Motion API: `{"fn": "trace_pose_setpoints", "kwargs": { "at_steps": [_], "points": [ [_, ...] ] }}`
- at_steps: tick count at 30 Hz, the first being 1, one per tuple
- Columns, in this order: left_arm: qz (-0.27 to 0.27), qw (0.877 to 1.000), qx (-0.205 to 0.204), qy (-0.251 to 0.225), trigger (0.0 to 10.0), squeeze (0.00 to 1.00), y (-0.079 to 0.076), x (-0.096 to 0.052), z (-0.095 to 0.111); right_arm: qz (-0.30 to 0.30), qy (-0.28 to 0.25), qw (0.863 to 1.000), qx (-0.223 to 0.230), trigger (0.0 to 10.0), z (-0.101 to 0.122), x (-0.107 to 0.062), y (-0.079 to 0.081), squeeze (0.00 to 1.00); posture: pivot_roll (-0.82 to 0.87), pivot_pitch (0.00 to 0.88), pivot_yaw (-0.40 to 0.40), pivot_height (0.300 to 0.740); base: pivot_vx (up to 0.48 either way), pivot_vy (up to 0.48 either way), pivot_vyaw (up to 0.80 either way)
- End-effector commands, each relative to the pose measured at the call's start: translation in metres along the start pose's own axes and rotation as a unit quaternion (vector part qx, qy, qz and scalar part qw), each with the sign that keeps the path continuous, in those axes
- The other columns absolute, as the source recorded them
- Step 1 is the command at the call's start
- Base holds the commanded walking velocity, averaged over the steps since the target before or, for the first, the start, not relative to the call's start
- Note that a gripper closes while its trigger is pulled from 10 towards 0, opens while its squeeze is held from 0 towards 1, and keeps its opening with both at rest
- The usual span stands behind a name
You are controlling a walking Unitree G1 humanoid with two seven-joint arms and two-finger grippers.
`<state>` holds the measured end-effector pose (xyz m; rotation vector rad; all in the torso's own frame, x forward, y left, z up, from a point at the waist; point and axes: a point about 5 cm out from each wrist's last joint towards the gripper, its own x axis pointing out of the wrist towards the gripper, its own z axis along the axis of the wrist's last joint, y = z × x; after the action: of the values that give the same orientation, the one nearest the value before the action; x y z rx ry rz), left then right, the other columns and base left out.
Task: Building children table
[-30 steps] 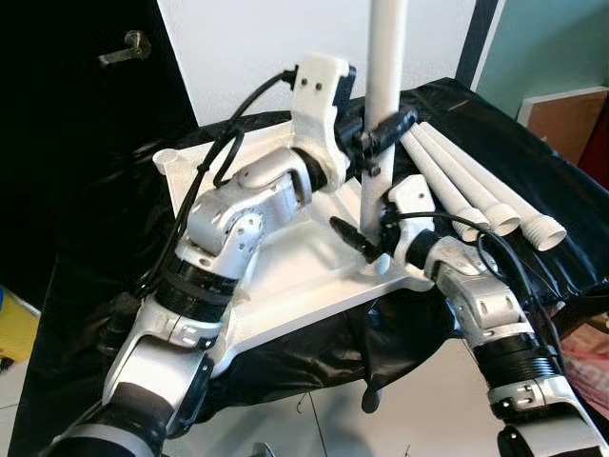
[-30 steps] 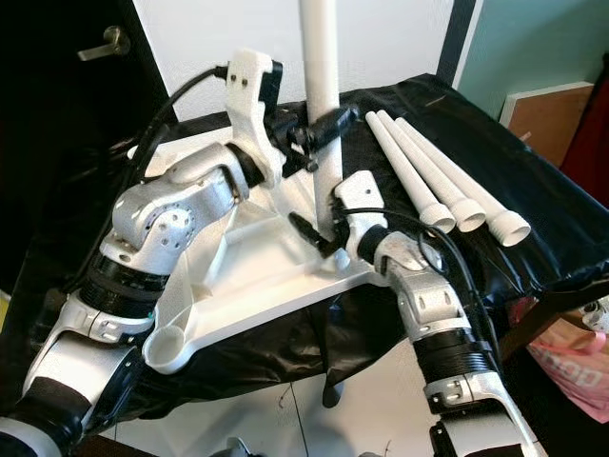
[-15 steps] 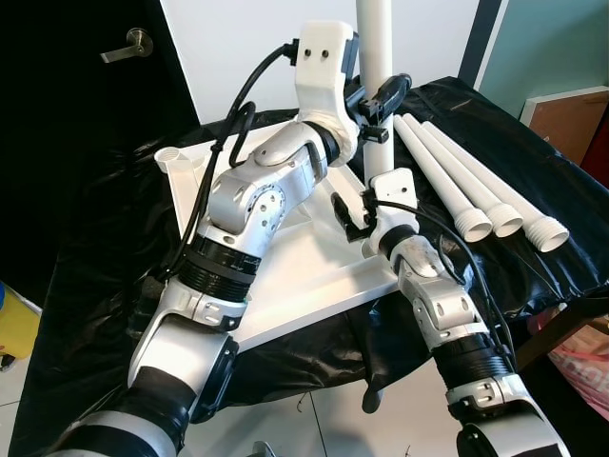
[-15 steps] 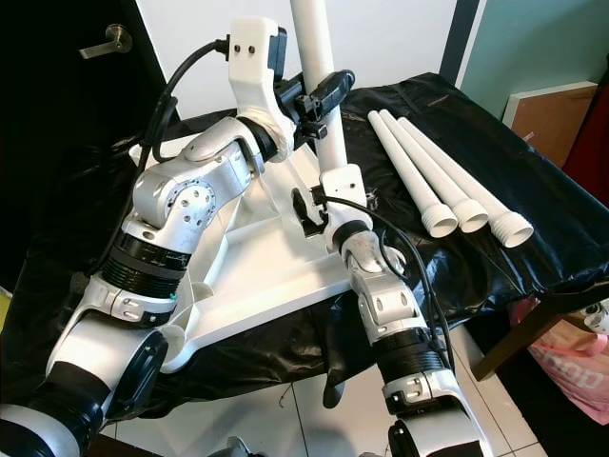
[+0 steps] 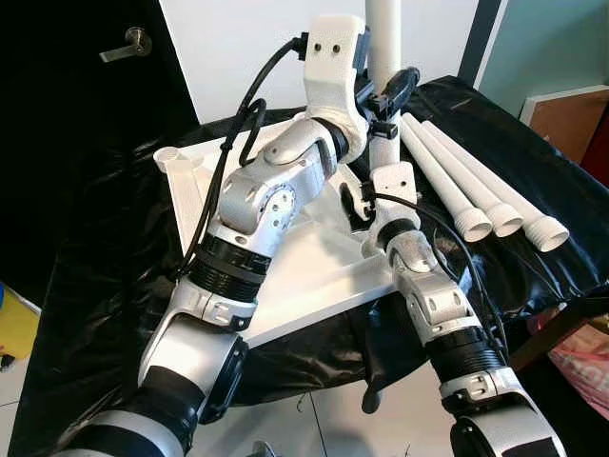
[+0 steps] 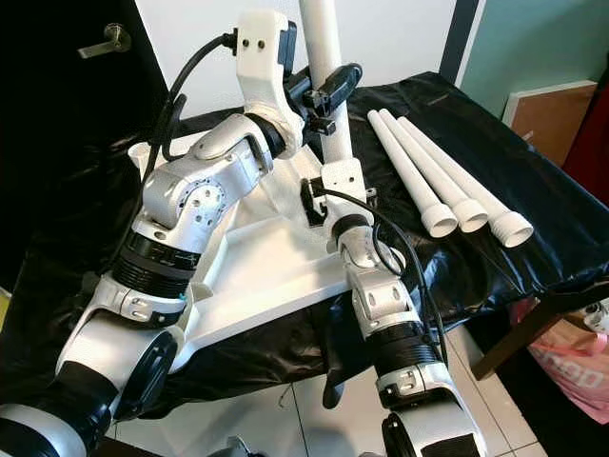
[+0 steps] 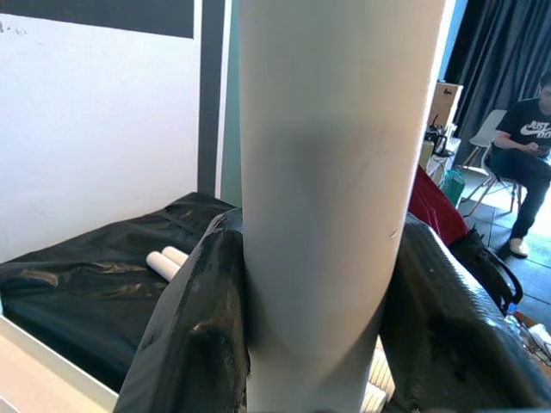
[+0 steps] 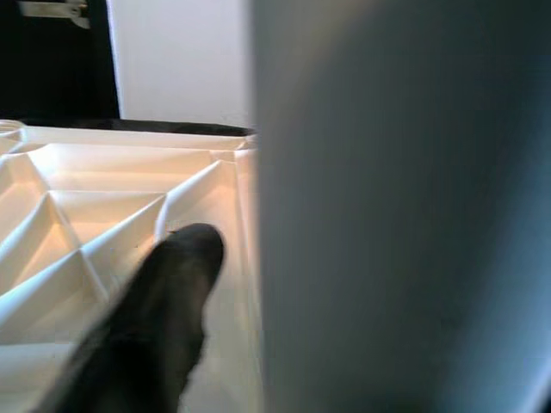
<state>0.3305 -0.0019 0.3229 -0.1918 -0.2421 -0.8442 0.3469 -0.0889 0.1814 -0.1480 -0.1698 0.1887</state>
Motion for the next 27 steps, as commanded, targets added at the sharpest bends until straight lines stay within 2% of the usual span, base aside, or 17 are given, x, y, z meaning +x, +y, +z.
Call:
{"fn": "trace_pose_setpoints", "kwargs": {
  "at_steps": [1, 8, 13, 14, 15, 16, 23, 24, 27],
  "points": [
    [-0.019, 1.0, 0.004, -0.017, 10.0, 0.0, -0.007, 0.004, 0.009, 0.004, -0.006, 1.0, -0.001, 0.0, 0.003, 0.002, 0.004, 0.0, -0.1, 0.0, 0.039, 0.74, 0.0, 0.0, 0.0],
    [-0.023, 0.999, 0.027, -0.018, 10.0, 0.0, -0.008, 0.004, 0.007, -0.002, 0.0, 1.0, -0.005, 0.0, 0.0, 0.002, 0.002, 0.0, -0.1, 0.001, 0.038, 0.74, 0.0, 0.0, 0.0],
    [-0.026, 0.999, 0.029, -0.018, 10.0, 0.0, -0.009, 0.003, 0.007, -0.005, 0.0, 1.0, -0.005, 0.0, 0.0, 0.002, 0.001, 0.0, -0.1, 0.002, 0.039, 0.74, 0.0, 0.0, 0.0],
    [-0.028, 0.999, 0.028, -0.021, 10.0, 0.23, -0.009, 0.003, 0.007, -0.009, 0.003, 1.0, 0.001, 2.7, -0.001, 0.002, 0.001, 0.0, -0.1, 0.002, 0.04, 0.74, 0.0, 0.0, 0.0],
    [-0.028, 0.999, 0.028, -0.021, 10.0, 0.23, -0.009, 0.003, 0.007, -0.009, 0.003, 1.0, 0.001, 2.7, -0.001, 0.002, 0.001, 0.0, -0.1, 0.002, 0.04, 0.74, 0.0, 0.0, 0.0],
    [-0.03, 0.999, 0.025, -0.023, 10.0, 1.0, -0.009, 0.003, 0.007, -0.012, 0.005, 1.0, 0.006, 10.0, -0.001, 0.002, 0.0, 0.0, -0.11, 0.0, 0.042, 0.74, 0.0, 0.0, 0.0],
    [-0.035, 0.999, 0.027, -0.027, 10.0, 1.0, -0.01, 0.002, 0.007, -0.033, 0.013, 0.999, 0.03, 10.0, -0.002, 0.003, -0.006, 0.0, -0.1, 0.0, 0.043, 0.74, 0.0, 0.0, 0.0],
    [-0.029, 0.999, 0.035, -0.03, 10.0, 0.0, -0.008, 0.002, 0.008, -0.044, 0.014, 0.998, 0.036, 10.0, -0.003, 0.003, -0.009, 0.0, -0.1, 0.0, 0.045, 0.74, 0.0, 0.0, 0.0],
    [-0.021, 0.999, 0.036, -0.034, 10.0, 0.0, -0.007, 0.002, 0.007, -0.066, 0.015, 0.997, 0.04, 10.0, -0.003, 0.004, -0.016, 0.0, -0.1, 0.0, 0.045, 0.74, 0.0, 0.0, 0.0]
  ]
}}
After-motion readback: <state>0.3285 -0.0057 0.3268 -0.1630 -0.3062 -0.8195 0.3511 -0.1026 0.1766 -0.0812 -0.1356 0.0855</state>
